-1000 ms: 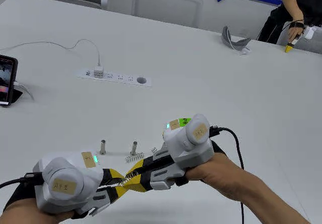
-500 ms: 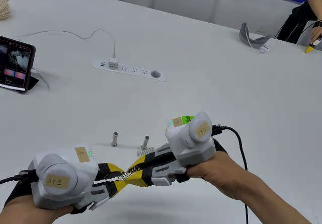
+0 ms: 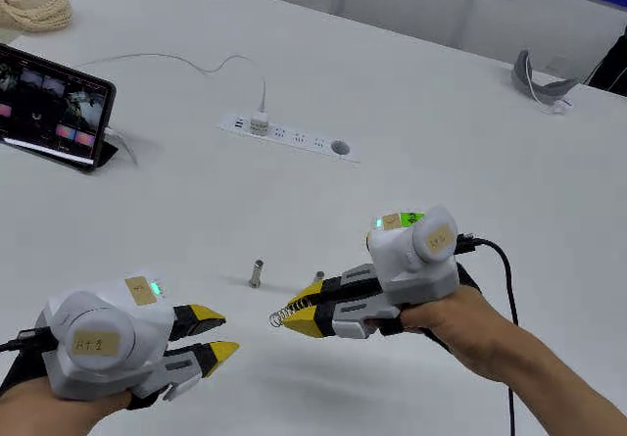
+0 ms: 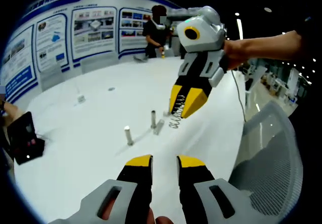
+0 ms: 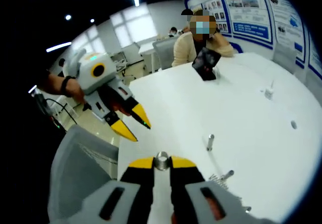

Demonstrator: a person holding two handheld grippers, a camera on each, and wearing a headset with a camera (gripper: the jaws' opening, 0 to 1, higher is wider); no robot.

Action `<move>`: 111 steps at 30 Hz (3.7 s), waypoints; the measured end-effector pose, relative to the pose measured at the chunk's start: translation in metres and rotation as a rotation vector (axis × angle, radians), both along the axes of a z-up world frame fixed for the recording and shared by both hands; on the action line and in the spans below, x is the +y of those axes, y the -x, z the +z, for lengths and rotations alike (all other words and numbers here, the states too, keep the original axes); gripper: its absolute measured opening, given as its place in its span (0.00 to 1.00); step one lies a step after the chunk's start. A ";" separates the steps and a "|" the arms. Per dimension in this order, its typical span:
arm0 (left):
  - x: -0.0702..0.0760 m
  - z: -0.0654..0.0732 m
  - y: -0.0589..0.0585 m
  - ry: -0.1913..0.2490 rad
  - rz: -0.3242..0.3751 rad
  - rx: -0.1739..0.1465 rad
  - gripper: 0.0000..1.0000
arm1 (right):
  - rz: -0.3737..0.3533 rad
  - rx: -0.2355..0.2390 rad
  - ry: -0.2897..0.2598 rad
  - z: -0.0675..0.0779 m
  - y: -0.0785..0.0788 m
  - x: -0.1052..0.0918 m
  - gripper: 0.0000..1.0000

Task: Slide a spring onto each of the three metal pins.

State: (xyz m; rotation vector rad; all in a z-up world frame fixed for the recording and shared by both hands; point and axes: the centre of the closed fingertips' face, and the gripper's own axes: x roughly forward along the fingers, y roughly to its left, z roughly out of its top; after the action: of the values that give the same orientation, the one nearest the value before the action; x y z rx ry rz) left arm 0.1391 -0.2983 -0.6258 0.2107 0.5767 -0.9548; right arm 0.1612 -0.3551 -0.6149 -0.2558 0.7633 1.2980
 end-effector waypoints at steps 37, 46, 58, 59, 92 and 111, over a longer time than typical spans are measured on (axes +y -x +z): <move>0.060 -0.011 -0.001 0.020 0.195 0.077 0.60 | 0.054 -0.108 0.204 -0.041 -0.085 0.016 0.13; 0.062 -0.014 0.003 0.021 0.207 0.096 0.63 | 0.062 -0.109 0.215 -0.046 -0.095 0.019 0.13; 0.064 -0.015 0.004 0.025 0.215 0.104 0.63 | 0.121 -0.104 0.254 -0.056 -0.096 0.029 0.13; 0.064 -0.015 0.004 0.026 0.215 0.104 0.63 | 0.129 -0.105 0.259 -0.057 -0.095 0.030 0.13; 0.068 -0.015 0.005 0.024 0.220 0.112 0.64 | 0.240 -0.110 0.350 -0.095 -0.091 0.041 0.13; 0.064 -0.012 0.003 0.023 0.214 0.110 0.63 | 0.250 -0.075 0.390 -0.114 -0.084 0.034 0.24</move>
State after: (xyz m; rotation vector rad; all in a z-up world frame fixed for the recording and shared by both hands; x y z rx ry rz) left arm 0.1361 -0.2344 -0.6382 0.0744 0.6752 -0.7685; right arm 0.2451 -0.3209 -0.7293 -0.7291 0.9390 1.3564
